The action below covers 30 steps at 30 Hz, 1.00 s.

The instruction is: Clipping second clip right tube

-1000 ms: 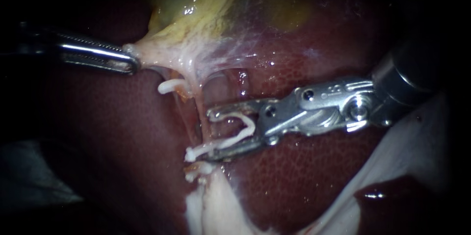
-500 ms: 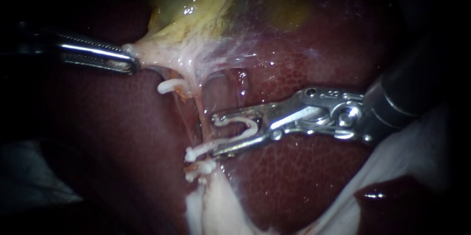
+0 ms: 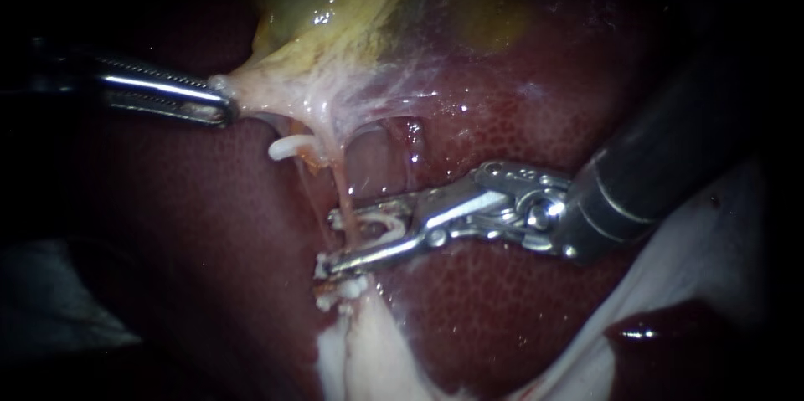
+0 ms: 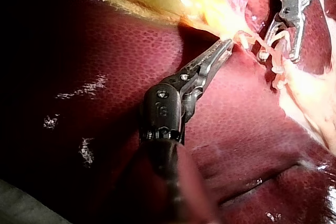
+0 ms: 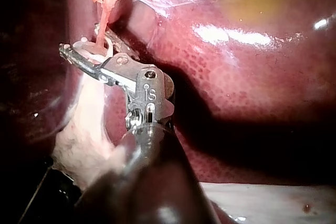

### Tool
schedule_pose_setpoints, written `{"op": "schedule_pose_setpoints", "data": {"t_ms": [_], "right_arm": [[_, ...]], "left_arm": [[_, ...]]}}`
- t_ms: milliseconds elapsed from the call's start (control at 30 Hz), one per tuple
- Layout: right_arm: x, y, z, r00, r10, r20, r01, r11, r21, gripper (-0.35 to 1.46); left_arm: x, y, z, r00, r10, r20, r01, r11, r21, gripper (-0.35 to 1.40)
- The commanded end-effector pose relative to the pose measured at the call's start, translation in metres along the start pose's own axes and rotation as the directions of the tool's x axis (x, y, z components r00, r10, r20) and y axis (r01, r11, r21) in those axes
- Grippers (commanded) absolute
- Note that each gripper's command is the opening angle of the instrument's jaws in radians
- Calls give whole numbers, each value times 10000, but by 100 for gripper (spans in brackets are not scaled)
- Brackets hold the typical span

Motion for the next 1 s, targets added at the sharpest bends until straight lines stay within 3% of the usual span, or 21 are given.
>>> {"op": "schedule_pose_setpoints", "data": {"t_ms": [33, 500, 800, 1000], "right_arm": [[1, 0, 2, 10000, 23, 35, -23, 9999, 121, 50], [5, -8, 32, 9997, 34, -231, -26, 9993, 375, 50], [25, -35, 27, 9987, 154, -483, -122, 9978, 651, 50], [25, -42, 18, 9983, 350, -462, -316, 9969, 715, 42]], "left_arm": [[0, 0, 0, 10000, -1, -1, 1, 10000, 4, -35], [0, 0, 1, 10000, -2, -2, 2, 10000, 6, -35], [0, -1, 1, 10000, 1, -2, -1, 10000, 8, -35], [0, -1, 1, 10000, 1, -2, -1, 10000, 8, -35]]}}
